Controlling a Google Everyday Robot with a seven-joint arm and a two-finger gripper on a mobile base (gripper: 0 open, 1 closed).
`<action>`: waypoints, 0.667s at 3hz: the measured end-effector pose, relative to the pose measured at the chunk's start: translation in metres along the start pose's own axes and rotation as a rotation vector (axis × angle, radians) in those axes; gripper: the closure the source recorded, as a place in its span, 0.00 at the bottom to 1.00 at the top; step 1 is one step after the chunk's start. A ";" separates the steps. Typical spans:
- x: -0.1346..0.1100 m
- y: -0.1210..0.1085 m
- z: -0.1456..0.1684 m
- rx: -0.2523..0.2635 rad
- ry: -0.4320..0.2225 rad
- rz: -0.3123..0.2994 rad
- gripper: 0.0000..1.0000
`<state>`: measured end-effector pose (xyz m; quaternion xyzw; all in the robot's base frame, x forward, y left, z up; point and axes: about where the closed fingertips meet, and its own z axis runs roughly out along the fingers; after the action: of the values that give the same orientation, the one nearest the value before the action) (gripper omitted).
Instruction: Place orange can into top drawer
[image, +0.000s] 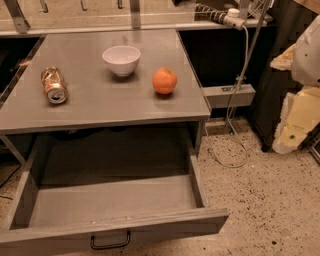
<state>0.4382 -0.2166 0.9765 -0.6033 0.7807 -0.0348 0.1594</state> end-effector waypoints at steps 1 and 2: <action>0.000 0.000 0.000 0.000 0.000 0.000 0.00; -0.021 -0.004 0.005 0.011 -0.023 -0.029 0.00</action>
Offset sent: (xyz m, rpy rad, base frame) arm 0.0226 0.0422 -0.0035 0.0232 -0.0241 0.0710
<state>0.4483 -0.1971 0.9775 -0.6141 0.7696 -0.0344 0.1714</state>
